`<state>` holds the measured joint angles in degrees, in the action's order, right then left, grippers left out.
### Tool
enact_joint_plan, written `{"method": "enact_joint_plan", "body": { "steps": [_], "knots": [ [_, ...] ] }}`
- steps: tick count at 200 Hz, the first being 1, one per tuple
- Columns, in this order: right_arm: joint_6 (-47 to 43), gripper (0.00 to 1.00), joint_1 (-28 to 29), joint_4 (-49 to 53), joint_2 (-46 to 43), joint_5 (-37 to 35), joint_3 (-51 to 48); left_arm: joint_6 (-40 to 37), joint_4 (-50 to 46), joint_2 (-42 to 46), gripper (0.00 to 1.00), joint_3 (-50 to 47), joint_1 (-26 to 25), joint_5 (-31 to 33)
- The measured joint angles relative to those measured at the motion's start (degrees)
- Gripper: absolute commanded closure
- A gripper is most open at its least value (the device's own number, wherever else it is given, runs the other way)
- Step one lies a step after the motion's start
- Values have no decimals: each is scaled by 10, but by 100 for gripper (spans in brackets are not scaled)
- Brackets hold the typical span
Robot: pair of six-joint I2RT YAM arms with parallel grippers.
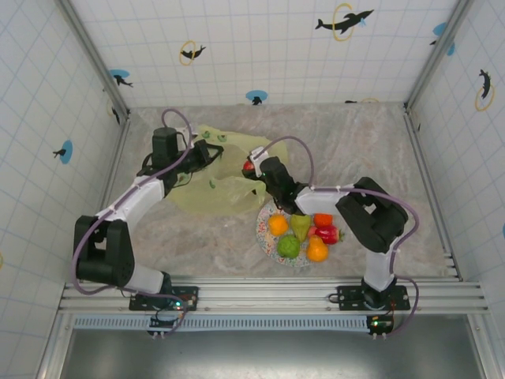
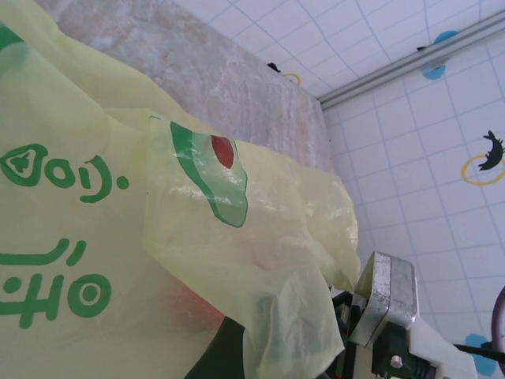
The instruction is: Place the fruits into the plastic bag
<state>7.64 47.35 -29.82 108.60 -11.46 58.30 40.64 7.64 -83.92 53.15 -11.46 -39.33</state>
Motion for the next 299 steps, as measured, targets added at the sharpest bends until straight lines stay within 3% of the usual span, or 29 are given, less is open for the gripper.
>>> {"method": "enact_joint_plan", "body": {
  "steps": [76, 127, 152, 198, 248, 299],
  "knots": [
    [232, 51, -2, 13, 111, 53, 113, 27, 22, -27, 100, -7, -14, -16],
    [331, 24, 3, 5, 169, 133, 189, 34, 34, -29, 100, -7, -16, -22],
    [334, 18, 3, -2, 169, 160, 191, 33, 34, -29, 100, -7, -16, -22],
    [308, 22, -7, 4, 127, 185, 138, 20, 20, -29, 100, -1, -15, -20],
    [216, 23, -24, 69, -6, 212, 47, -65, -50, -29, 100, 24, -11, 30],
    [117, 16, -32, 153, -137, 229, -30, -142, -81, -28, 100, 30, -11, 42]
  ]
}}
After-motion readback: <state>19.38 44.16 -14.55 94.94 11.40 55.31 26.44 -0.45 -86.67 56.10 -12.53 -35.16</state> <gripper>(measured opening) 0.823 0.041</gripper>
